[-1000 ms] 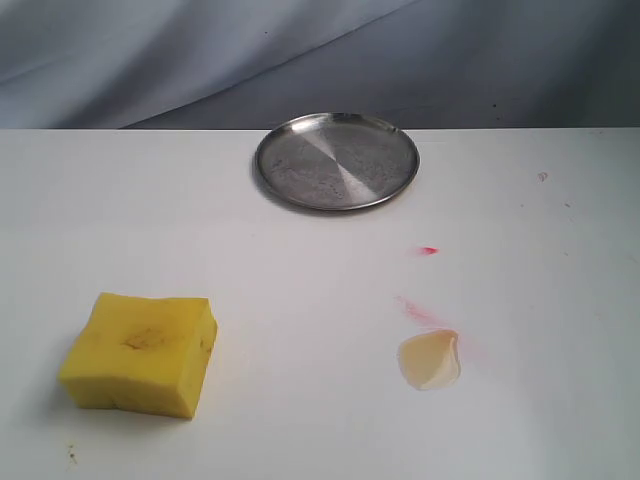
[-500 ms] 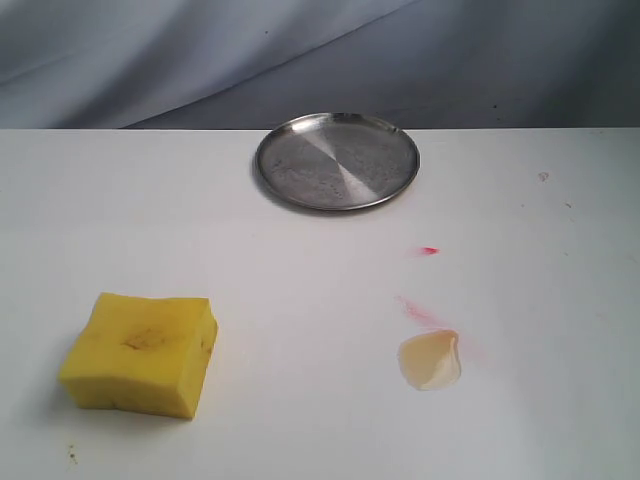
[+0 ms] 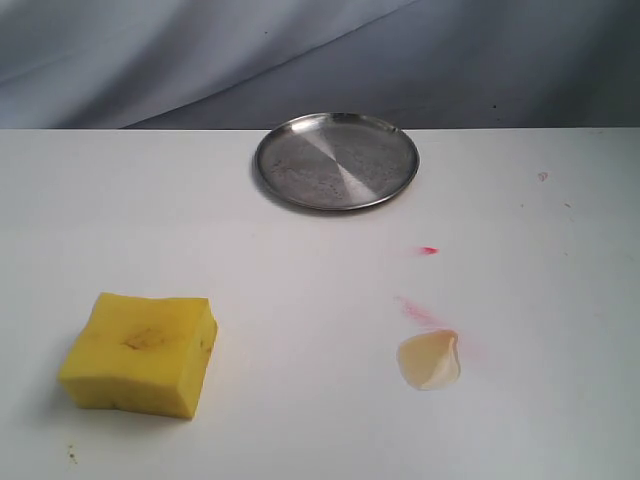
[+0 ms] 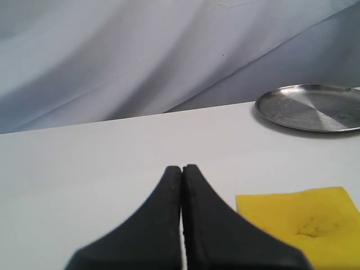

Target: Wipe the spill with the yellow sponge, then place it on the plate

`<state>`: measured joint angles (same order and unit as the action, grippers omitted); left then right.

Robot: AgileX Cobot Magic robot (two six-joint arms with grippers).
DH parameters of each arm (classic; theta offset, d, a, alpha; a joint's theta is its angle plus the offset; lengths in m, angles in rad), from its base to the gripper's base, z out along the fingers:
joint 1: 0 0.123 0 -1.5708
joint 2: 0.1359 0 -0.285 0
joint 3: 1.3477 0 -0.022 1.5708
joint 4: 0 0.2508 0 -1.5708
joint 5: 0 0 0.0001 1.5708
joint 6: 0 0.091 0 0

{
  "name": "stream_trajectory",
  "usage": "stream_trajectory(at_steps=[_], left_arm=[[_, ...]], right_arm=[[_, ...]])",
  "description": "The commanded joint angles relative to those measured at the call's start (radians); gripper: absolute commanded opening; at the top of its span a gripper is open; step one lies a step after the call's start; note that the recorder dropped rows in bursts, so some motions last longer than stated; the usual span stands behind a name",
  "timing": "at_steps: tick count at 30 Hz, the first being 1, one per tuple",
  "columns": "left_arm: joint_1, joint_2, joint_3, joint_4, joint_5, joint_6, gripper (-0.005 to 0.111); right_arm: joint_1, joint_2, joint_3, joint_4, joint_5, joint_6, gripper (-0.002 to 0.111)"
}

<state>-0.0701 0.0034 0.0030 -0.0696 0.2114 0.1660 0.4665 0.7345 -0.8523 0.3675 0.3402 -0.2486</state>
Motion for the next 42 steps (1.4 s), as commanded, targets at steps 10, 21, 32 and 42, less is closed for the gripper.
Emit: stream_trajectory(at_steps=[10, 21, 32, 42], left_arm=[[0.001, -0.003, -0.003, 0.001, -0.005, -0.008, 0.000], [0.001, -0.003, -0.003, 0.001, -0.005, -0.008, 0.000], [0.001, -0.003, -0.003, 0.001, -0.005, -0.008, 0.000], [0.001, -0.003, -0.003, 0.001, -0.005, -0.008, 0.000]], right_arm=[[0.447, 1.158, -0.662, 0.025, 0.446, -0.107, 0.071], [0.480, 1.541, -0.918, 0.110, 0.435, -0.038, 0.085], [0.512, 1.643, -0.976, 0.072, 0.508, 0.036, 0.041], [0.514, 1.575, -0.970, 0.009, 0.558, 0.066, 0.000]])
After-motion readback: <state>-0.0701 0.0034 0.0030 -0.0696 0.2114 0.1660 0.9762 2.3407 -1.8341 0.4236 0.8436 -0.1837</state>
